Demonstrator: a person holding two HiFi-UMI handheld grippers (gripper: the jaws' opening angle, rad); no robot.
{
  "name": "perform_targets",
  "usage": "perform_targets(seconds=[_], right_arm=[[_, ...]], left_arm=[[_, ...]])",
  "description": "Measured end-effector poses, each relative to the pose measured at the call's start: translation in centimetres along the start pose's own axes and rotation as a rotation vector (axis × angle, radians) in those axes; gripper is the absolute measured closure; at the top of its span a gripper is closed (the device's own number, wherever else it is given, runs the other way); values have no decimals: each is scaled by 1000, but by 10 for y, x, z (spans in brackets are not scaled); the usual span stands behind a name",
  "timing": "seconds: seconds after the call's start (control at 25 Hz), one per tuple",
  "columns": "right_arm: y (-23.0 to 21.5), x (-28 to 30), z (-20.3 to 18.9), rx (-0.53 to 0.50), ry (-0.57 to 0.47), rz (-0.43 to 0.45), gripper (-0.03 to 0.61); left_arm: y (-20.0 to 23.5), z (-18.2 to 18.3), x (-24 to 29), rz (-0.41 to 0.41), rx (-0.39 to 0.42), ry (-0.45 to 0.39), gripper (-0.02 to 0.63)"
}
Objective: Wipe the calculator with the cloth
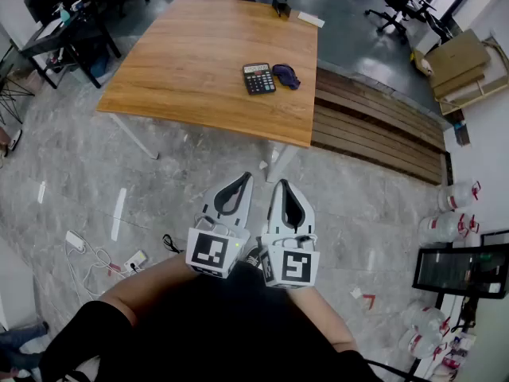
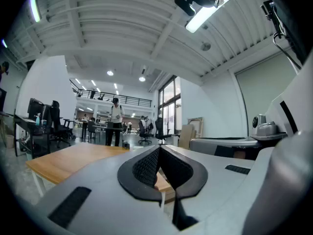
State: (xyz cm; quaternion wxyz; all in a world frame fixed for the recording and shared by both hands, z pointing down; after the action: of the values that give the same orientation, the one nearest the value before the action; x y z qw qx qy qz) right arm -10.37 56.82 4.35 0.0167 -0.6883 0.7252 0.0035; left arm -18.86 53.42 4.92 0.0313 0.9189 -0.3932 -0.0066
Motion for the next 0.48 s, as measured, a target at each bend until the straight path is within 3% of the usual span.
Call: perform_targets(seconds=[0.48], right_arm=[[-23,-12,3,35,-3,9,563]], left_arm=[[-26,1,5,11,2,-1,607]])
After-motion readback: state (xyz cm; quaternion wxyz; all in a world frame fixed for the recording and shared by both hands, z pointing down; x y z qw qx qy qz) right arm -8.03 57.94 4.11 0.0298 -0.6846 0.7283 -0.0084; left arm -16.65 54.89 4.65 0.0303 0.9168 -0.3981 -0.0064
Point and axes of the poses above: the fingertips, and each gripper's own axes: x forward along the fingers, y to its left, z out of its top, the point moved 3 cm from there along -x, backward along the fingers, and after that the axes turned 1 degree about -x, right-handed, at the moved point
